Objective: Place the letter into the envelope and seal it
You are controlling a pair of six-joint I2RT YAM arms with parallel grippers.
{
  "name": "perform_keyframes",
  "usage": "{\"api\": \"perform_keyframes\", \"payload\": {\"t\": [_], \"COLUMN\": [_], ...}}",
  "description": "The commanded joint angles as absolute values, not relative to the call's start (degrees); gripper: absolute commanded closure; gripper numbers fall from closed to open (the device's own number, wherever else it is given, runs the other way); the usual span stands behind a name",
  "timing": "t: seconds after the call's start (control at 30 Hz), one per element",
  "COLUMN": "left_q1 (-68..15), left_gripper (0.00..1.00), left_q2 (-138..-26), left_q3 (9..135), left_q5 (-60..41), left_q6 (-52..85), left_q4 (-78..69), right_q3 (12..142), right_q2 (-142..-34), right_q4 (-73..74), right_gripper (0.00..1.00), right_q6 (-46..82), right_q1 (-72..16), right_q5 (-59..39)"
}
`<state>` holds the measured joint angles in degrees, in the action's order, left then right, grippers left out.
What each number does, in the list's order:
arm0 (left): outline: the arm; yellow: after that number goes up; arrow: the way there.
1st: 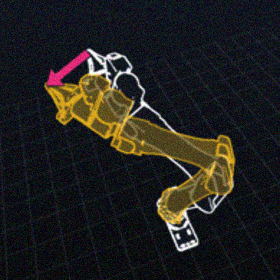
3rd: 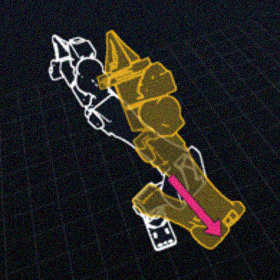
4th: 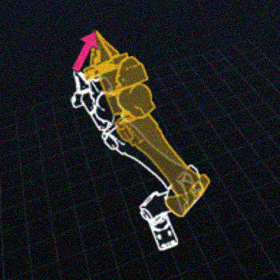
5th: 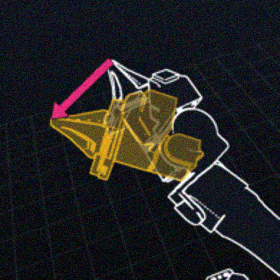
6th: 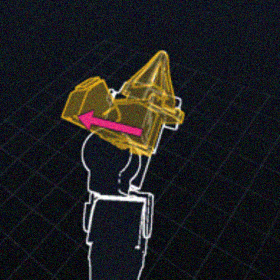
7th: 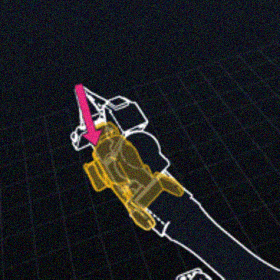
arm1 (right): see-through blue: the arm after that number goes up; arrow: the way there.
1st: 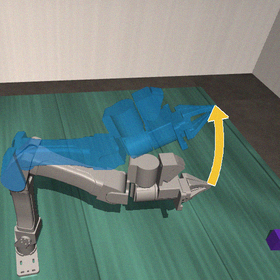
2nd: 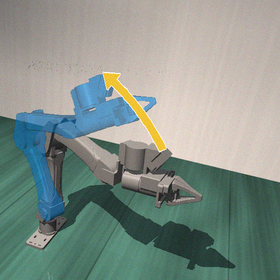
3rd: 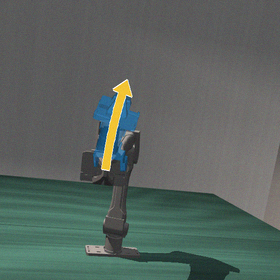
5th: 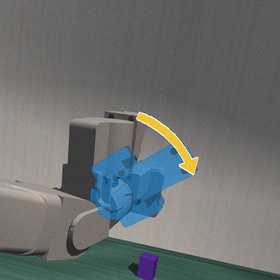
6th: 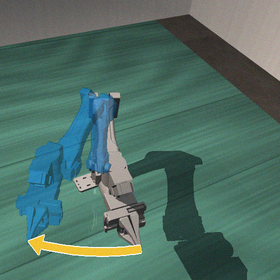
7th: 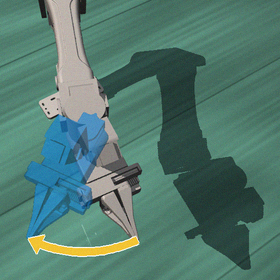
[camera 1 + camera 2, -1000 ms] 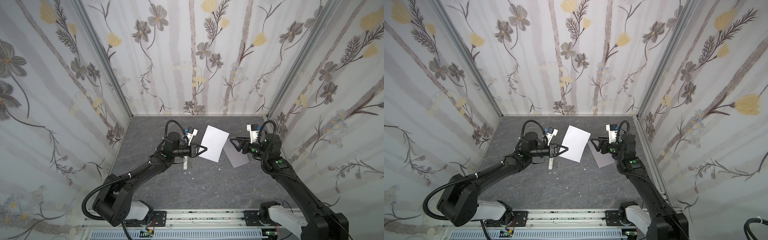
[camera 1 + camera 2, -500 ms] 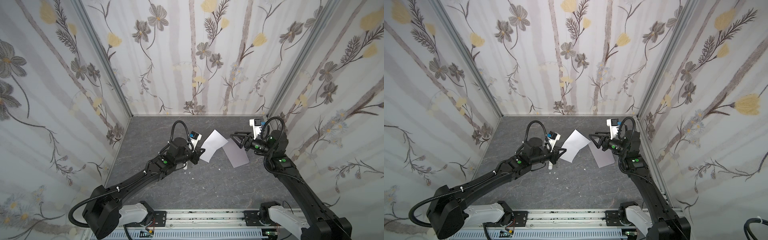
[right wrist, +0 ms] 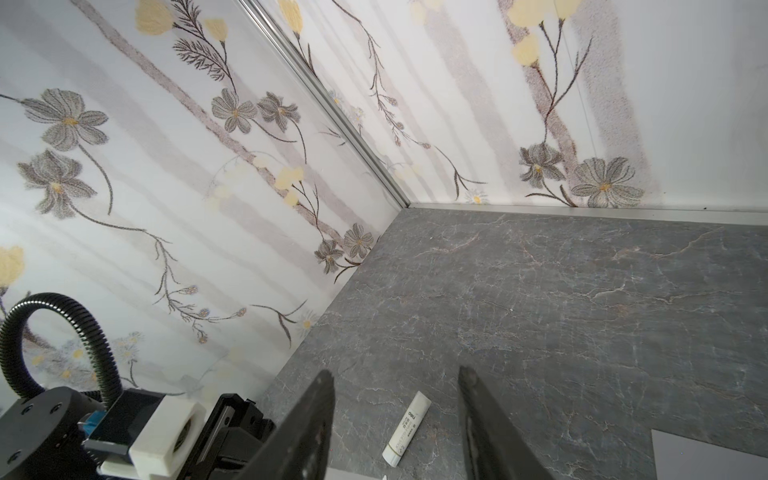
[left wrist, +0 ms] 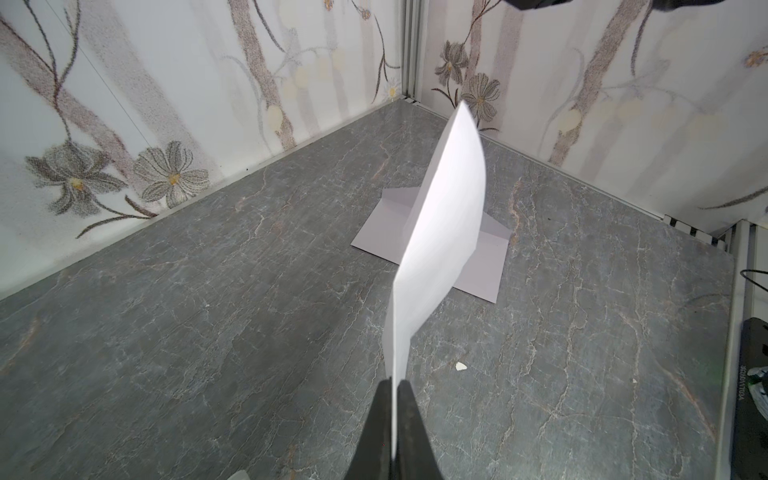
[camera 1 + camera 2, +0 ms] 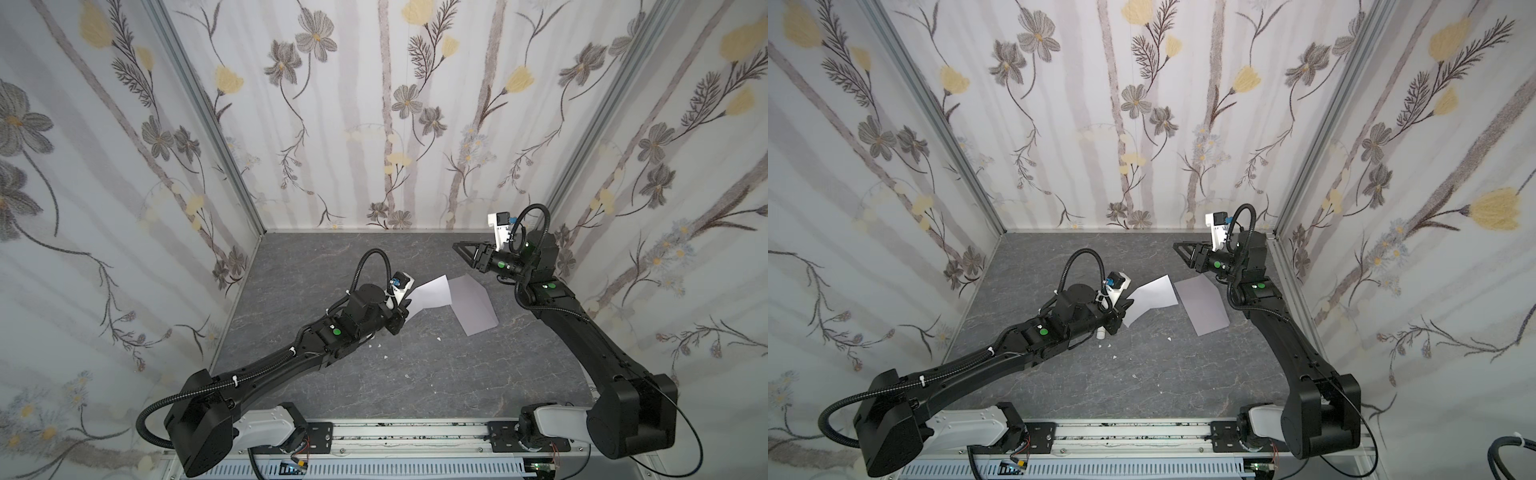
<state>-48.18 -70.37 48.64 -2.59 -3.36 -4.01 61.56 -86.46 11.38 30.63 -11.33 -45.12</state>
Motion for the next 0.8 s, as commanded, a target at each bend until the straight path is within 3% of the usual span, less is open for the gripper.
{"api": "perform_keyframes", "payload": {"t": [0.0,0.63,0.77], "left_q1": [-48.2,-46.8,-46.5], "left_gripper": [1.00,1.00,1.00], "left_q2": [-69.8,-69.2,-69.2], "left_q3": [49.7,50.5,50.4], "left_q5": [-2.0,-6.3,-6.7], "left_q6": [-4.0,1.5,2.1], "left_q4": [-4.9,-5.2,-5.2], "right_q3": [63.1,58.7,55.5], "right_q2": [-89.2,-96.4,-95.6], "right_q4": [12.7,15.8,18.6], "right_gripper": [0.59,0.69,0.66], "right_q6": [31.2,31.8,32.9], "right_q1": [-12.5,-12.4,-12.2], "right_q5": [-47.0,-46.5,-46.5]}}
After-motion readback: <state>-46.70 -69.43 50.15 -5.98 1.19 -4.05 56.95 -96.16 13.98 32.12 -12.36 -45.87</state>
